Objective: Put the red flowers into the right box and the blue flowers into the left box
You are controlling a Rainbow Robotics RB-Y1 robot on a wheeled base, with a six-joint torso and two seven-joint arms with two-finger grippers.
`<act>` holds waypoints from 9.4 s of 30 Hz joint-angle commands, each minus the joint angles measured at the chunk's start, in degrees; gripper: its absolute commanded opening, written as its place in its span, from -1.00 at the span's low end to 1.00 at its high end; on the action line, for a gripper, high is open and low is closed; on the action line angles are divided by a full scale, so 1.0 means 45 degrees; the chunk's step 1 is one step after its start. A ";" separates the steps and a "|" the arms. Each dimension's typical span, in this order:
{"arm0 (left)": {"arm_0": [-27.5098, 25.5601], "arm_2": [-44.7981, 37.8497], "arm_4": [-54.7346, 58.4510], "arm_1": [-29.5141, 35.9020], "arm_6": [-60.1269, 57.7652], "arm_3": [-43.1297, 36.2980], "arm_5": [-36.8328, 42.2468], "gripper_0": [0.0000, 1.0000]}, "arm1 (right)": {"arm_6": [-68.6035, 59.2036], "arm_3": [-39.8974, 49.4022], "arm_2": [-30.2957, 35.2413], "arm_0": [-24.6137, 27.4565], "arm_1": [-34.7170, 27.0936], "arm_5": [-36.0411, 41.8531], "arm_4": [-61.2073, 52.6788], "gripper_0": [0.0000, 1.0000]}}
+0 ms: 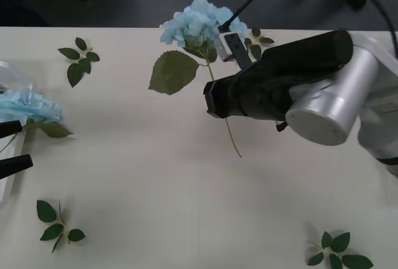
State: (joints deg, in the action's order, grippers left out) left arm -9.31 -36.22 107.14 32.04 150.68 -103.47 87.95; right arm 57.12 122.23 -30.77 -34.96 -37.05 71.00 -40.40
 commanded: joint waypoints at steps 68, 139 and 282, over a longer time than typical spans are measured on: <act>0.3691 0.2638 0.0332 -0.2277 0.0959 0.3287 0.2917 1.00 | 0.2522 0.0279 -0.5545 -0.1098 0.1416 -1.1149 0.4388 -1.00; 0.4257 0.3342 -0.0352 -0.3840 0.0959 0.3287 0.2507 -1.00 | 0.2444 0.0260 -0.5545 -0.1098 0.1318 -1.1227 0.4330 1.00; -0.1739 -0.0662 -0.7402 0.1023 -1.1318 -0.5658 -0.2650 1.00 | 1.8264 0.0885 0.8068 0.5484 -0.1885 0.2777 -0.8502 1.00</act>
State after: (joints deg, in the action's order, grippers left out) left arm -17.72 -41.21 72.89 35.06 92.75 -126.04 75.30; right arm 137.82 125.38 5.28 -10.77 -44.22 83.64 -78.29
